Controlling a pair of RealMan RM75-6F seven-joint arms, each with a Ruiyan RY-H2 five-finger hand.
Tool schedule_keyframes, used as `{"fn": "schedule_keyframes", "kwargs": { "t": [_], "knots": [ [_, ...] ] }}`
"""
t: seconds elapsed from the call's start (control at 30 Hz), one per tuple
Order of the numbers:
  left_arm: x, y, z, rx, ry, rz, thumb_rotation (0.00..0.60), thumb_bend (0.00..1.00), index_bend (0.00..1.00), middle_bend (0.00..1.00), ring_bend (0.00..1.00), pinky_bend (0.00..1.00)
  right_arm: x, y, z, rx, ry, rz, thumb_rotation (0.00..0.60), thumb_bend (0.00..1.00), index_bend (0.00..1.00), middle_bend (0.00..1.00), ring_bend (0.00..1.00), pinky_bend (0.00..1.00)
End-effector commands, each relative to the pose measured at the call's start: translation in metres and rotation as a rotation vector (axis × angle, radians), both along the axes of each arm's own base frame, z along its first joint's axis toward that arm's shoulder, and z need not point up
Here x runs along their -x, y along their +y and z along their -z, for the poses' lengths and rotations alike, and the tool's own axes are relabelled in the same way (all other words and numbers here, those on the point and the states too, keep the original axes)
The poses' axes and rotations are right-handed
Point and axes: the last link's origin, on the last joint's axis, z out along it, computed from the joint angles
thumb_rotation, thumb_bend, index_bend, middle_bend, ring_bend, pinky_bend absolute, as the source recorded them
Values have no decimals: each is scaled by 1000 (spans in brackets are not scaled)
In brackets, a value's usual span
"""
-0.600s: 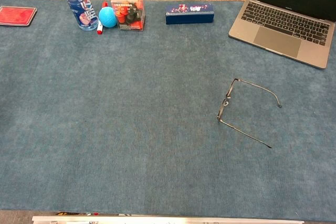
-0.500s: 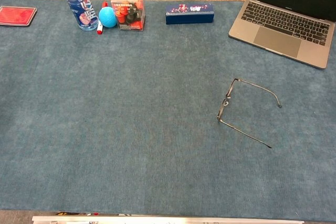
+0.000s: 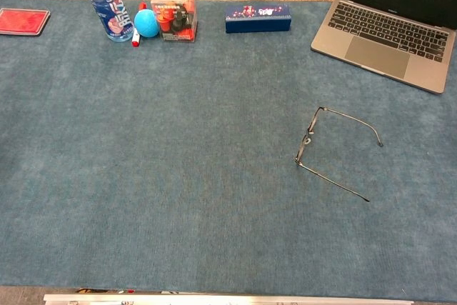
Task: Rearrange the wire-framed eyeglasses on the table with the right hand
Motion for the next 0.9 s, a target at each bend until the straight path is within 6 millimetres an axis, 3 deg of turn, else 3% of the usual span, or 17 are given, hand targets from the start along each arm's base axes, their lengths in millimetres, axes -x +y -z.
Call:
{"fn": "schedule_keyframes", "kwargs": {
  "t": [0.03,0.4,0.9],
  "knots": [
    [0,1,-1,-2,-8,4,600,281,512,480,310,461,0,2,4,-13,7,-5,600,247,553,515,337,557],
    [-1,2,0,16,-22,6,600,280,512,480,310,462,-9,4,25,-10,-19,-82,600,244,553,516,335,557],
    [-2,0,-3,9,-30,10,600,281,513,480,311,462,-48,-19,61,-86,8,-193,600,244,553,515,335,557]
  ]
}}
